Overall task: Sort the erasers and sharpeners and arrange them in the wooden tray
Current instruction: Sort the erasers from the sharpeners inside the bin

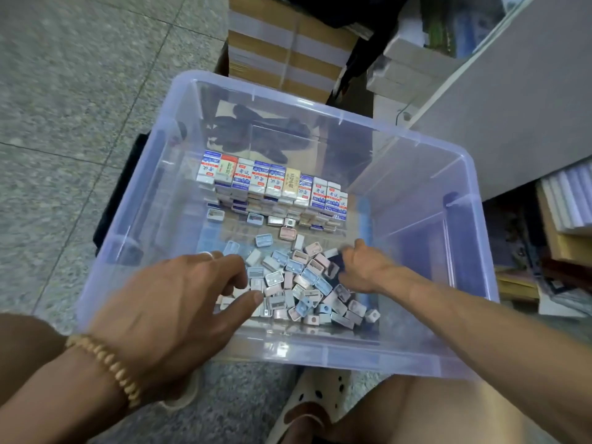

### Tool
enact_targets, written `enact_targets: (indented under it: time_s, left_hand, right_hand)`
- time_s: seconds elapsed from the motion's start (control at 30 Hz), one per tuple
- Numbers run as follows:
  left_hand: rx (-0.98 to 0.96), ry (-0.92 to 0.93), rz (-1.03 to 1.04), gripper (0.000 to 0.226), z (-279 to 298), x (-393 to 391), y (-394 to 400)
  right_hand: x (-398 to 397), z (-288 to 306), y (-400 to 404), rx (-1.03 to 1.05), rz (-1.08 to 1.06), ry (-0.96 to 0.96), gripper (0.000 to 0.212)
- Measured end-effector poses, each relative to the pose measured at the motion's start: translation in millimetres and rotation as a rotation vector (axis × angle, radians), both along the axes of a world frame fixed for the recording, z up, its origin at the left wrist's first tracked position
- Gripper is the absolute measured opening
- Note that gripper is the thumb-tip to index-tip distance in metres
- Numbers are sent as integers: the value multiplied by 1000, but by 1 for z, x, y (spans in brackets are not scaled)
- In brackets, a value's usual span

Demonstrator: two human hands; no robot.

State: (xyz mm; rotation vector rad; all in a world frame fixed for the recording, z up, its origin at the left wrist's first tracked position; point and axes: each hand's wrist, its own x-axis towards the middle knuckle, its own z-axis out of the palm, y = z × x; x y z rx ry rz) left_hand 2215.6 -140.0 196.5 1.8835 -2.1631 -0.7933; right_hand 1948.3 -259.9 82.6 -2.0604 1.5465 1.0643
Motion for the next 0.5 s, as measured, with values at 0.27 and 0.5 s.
enact_targets:
  time_s: [0.27, 0.5]
  left_hand:
    - [-4, -86, 19, 56, 1, -3, 0]
    - [21, -170, 49, 42, 3, -8, 0]
  right_hand:
    - [35, 10, 7, -200, 193, -433, 37]
    - [70, -8, 18, -22, 343, -389, 57]
